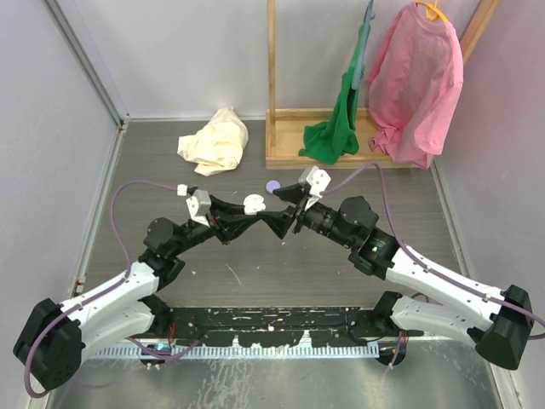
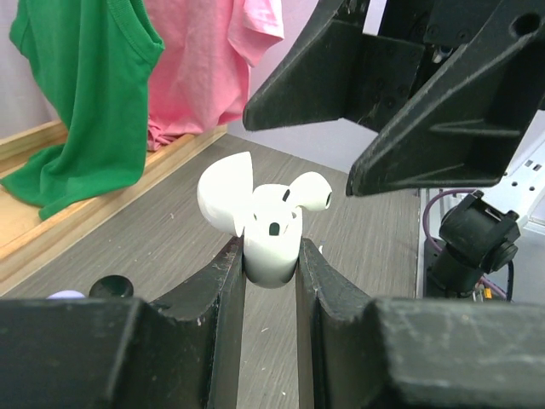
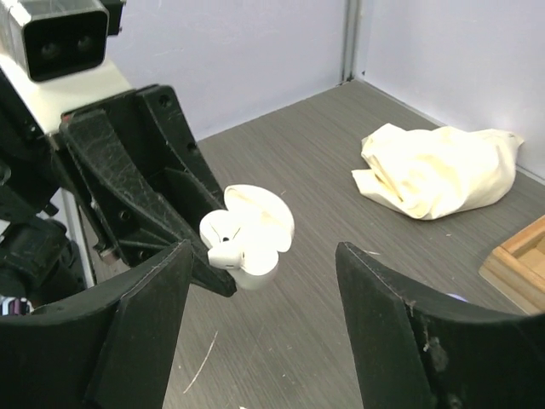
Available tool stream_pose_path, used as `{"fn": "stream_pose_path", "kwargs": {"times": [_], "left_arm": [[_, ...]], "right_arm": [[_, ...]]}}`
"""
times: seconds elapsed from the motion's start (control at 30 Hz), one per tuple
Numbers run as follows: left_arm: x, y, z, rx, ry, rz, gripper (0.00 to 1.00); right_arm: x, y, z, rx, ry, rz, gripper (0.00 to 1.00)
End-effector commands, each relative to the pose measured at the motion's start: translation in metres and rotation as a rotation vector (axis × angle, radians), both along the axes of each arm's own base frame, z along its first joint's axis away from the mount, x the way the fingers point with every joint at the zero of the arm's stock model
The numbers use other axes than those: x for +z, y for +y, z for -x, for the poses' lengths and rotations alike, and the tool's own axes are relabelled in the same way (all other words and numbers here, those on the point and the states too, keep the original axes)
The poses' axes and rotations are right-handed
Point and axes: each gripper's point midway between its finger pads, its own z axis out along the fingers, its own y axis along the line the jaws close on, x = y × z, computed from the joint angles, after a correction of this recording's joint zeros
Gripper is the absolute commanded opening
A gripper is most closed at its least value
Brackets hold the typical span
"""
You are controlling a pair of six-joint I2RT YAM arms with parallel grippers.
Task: Insert the wireless bluetooth earbuds into the charging case
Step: Adjust the earbud with the charging case.
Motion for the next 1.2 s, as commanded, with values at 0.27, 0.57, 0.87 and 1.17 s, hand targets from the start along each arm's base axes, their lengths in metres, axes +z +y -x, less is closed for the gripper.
{"fn": "stream_pose_path", "kwargs": {"times": [0.27, 0.57, 0.87, 1.17], "left_arm": [[0.02, 0.008, -0.002, 0.052, -0.087, 0.037, 0.05], [0.022, 0.01, 0.0, 0.056, -0.086, 0.041, 0.05], [0.019, 0.004, 0.016, -0.036, -0.1, 0.018, 0.04], [0.003, 0.002, 0.012, -0.034, -0.05, -0.02, 0.04]], "right_arm": [[0.026, 0.002, -0.015, -0.062, -0.006, -0.051, 0.75], [0.018, -0.013, -0.022, -0.146, -0.008, -0.01, 0.75], [0.012, -0.031, -0.031, -0.235, -0.005, 0.015, 0.77], [0.015, -0.014, -0.017, -0.059, 0.087, -0.013, 0.79]]}}
